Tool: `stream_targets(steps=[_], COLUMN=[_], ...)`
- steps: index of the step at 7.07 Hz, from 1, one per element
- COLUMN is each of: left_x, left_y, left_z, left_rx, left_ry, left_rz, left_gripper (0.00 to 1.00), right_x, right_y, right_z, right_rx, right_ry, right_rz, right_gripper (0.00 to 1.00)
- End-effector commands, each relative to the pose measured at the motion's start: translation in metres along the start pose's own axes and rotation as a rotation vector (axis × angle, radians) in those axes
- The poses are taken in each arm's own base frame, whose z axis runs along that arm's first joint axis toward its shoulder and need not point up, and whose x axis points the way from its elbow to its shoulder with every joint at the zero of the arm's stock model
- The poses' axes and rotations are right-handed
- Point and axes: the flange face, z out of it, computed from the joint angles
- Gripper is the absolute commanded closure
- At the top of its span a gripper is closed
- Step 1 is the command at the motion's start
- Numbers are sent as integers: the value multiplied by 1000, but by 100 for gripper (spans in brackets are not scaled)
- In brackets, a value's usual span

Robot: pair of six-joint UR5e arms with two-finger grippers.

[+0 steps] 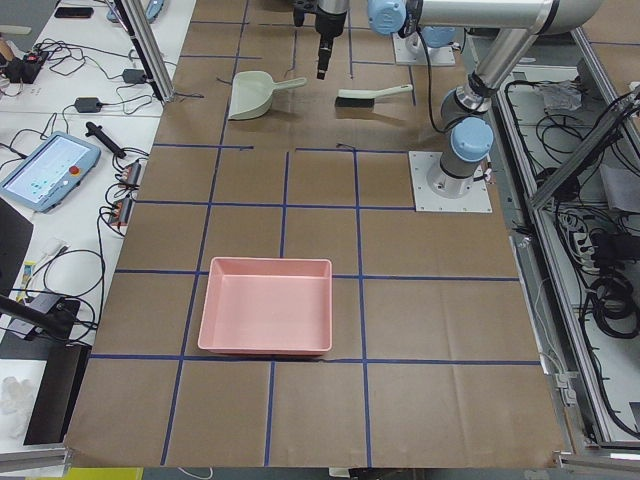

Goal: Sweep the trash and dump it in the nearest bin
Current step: 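Open the right gripper and lift it away from the dustpan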

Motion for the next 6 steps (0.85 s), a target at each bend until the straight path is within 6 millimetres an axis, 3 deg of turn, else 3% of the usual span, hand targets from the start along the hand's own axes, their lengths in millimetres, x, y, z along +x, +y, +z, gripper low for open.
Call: stream_targets(steps=[1, 6], left_x=[0, 0], left_y=[0, -1], left_z=[0, 2], left_rx=[1, -4], left_ry=[4, 4], left_rz=[0, -2], left_gripper=[1, 1], right_x=[-4, -3], right_y=[0, 1], right_z=[-1, -2], right_rx=[4, 7], right_ry=[4, 4], right_rz=[-9, -8], right_gripper=[0, 0])
